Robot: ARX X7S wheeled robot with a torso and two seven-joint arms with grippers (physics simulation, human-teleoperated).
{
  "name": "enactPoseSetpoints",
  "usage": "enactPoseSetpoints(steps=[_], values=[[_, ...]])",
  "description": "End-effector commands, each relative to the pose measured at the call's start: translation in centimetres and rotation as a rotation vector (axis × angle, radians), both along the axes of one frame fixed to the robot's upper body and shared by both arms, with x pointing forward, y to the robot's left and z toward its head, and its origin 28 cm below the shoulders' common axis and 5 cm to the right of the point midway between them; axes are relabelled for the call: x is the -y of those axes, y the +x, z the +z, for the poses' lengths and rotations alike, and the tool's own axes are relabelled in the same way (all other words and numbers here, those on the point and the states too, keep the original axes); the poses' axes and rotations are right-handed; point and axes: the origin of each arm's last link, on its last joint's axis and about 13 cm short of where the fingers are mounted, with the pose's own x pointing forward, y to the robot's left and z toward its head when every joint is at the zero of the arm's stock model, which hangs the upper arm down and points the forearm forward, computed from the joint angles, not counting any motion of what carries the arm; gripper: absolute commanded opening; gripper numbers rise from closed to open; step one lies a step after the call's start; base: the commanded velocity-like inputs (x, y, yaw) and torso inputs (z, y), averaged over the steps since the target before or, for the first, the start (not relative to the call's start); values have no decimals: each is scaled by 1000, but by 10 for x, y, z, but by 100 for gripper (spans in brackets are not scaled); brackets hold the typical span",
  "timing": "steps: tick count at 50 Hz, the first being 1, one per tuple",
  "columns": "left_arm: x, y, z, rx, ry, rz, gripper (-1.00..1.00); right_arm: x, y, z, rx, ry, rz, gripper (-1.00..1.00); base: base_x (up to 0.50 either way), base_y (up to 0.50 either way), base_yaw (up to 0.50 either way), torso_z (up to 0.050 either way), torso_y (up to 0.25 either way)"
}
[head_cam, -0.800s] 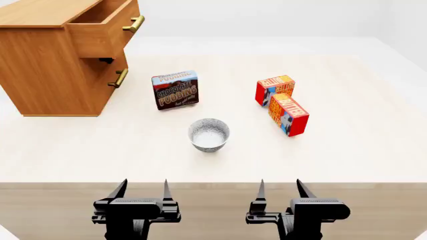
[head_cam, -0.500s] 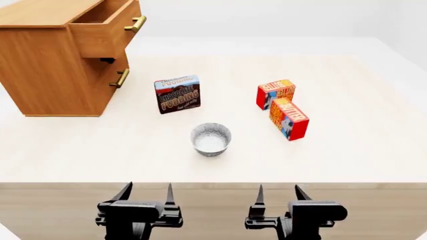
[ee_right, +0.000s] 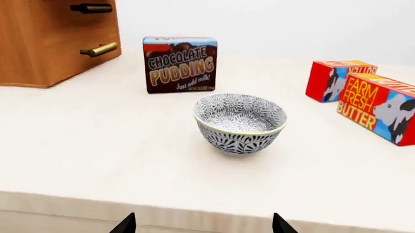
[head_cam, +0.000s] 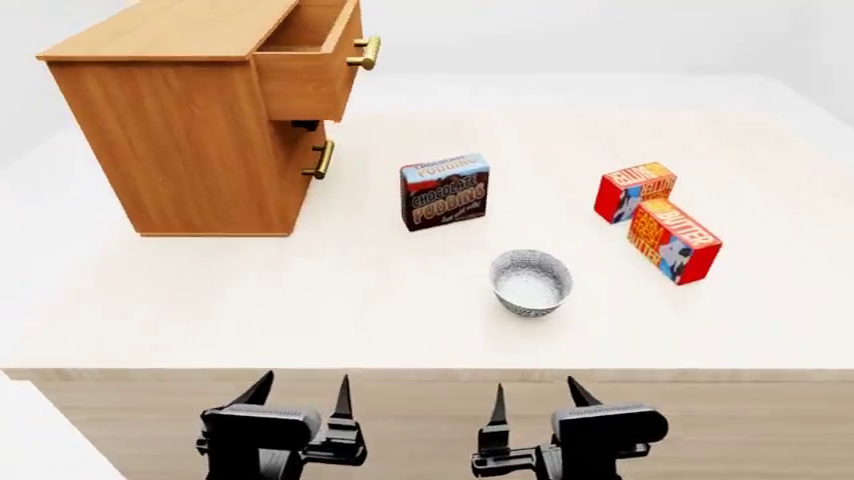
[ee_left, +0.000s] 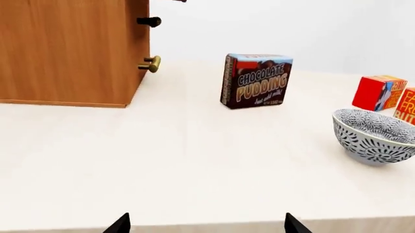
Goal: Put the bowl in the top drawer of the cabinet.
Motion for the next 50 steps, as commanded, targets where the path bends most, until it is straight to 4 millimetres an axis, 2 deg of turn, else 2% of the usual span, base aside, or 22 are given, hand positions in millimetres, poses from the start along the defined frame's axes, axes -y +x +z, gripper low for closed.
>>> enactPoseSetpoints(steps=[1,7,15,23,32,44,50], values=[[2,9,16,36,8,-61,100,3,6,4,-35,2,-1,100,0,0,0,50,0],[2,24,46,54,5,-111,100,11,20,24,-68,60,-16,100,0,0,0,50,0],[-2,50,79,34,36,-151,100,18,28,60,-89,5,-36,100,0,0,0,50,0],[-1,69,128,48,31,-142,100,30,40,93,-80,56,-43,100,0,0,0,50,0],[2,79,193,88,42,-135,100,27,46,130,-56,14,34,100,0,0,0,50,0],[2,102,265,56,-2,-132,100,28,43,159,-26,-35,83,100,0,0,0,50,0],[8,109,295,41,35,-116,100,28,42,169,-13,-20,108,100,0,0,0,8,0]])
